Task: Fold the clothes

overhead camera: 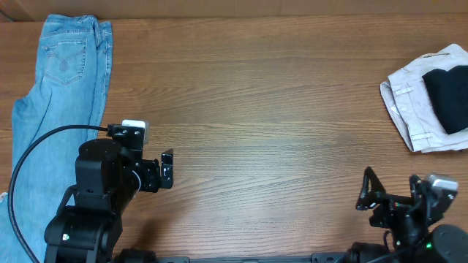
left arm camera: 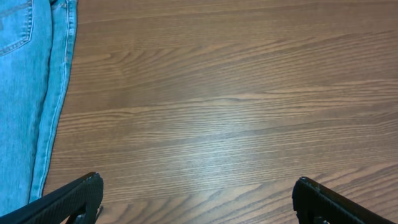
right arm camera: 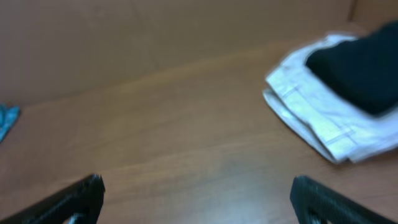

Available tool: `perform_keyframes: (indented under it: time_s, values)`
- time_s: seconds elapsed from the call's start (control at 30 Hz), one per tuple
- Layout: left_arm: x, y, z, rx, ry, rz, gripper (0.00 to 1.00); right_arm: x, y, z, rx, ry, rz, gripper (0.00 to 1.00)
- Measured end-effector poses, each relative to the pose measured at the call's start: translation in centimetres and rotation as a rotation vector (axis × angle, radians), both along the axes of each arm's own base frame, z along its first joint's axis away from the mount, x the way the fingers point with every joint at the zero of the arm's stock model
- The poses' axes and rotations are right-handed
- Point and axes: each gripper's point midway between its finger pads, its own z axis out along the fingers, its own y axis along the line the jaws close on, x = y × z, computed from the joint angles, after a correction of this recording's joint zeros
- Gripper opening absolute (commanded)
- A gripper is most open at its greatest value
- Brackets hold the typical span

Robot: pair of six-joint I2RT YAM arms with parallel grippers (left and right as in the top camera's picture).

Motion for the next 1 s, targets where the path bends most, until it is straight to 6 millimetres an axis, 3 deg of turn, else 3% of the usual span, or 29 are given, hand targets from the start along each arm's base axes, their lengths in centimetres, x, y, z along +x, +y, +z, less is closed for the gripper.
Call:
perform_keyframes:
  time_s: [0.4,0.53,0.63,0.77,1.0]
  values:
    - [0.0,0.0,-0.2,0.001,0.006,-0.001,1.0,5.5,2.9,-1.2,-0.048,-0.394,0.166,1.0]
    - [0.0,0.0,-0.2,0.001,0.007,-0.001,1.0,6.6,4.0,-2.6,-0.118,-0.462,0.216,1.0]
    - [0.0,0.0,-0.2,0.001,0.007,-0.001,1.0,7.4,4.1,-5.0,-0.163,-0.454,0.225,1.0]
    - [0.0,0.0,-0.2,0.001,0.007,-0.001,1.0,7.9,4.2,-9.9,-0.181,-0.314,0.244,1.0]
    - [0.0,0.0,-0.2,0.001,0.007,-0.001,1.0,7.9,4.2,-9.4,-0.187,-0.335,0.242,1.0]
